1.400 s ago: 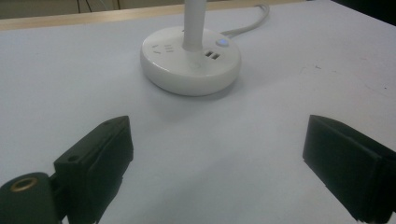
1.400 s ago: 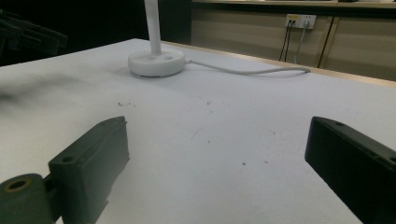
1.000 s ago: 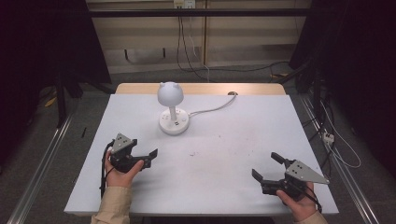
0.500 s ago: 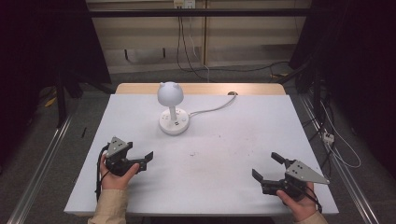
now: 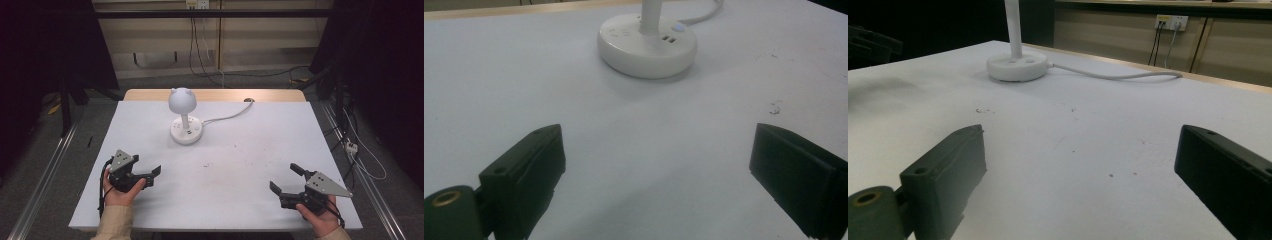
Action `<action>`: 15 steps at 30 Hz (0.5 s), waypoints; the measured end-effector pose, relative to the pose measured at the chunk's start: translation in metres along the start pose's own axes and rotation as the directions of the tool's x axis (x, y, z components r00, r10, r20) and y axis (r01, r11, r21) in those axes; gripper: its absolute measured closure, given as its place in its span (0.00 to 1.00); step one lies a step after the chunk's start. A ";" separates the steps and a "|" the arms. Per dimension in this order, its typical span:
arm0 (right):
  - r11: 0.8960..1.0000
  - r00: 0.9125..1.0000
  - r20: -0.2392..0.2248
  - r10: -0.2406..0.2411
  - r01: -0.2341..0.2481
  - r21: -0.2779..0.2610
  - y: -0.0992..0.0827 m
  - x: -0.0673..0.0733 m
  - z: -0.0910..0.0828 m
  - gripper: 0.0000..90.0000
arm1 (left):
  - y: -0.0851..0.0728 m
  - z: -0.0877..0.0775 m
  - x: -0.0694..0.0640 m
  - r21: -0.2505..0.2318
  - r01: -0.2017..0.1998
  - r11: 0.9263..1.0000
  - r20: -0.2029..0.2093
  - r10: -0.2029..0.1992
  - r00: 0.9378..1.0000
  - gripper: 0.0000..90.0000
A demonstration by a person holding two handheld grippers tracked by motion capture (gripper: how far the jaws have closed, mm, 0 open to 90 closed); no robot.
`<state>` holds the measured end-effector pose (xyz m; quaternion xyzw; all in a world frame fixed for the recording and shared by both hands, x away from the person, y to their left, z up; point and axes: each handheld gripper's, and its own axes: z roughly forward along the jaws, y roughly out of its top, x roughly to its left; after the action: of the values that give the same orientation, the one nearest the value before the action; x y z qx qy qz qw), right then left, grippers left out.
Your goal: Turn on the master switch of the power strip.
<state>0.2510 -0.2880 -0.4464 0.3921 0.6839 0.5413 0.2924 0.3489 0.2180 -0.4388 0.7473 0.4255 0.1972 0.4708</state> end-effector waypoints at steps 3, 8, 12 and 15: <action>1.000 1.000 0.001 0.000 0.000 0.000 0.000 0.000 0.000 0.06 | -0.001 -0.002 0.001 0.003 -0.002 1.000 -0.003 0.002 1.000 0.08; 1.000 1.000 0.002 0.000 0.000 0.000 0.000 0.000 0.000 0.06 | -0.003 -0.005 0.002 0.006 0.002 1.000 -0.006 -0.002 1.000 0.08; 1.000 1.000 0.003 0.000 0.000 0.000 0.000 0.000 0.000 0.06 | -0.005 -0.007 0.004 0.008 -0.004 1.000 -0.007 0.004 1.000 0.07; 1.000 1.000 0.002 0.001 -0.001 0.000 0.000 0.000 0.000 0.06 | -0.007 -0.008 0.005 0.007 0.000 1.000 -0.009 0.000 1.000 0.07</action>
<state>0.2512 -0.2880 -0.4465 0.3930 0.6836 0.5409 0.2927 0.3427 0.2275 -0.4411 0.7479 0.4283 0.1994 0.4663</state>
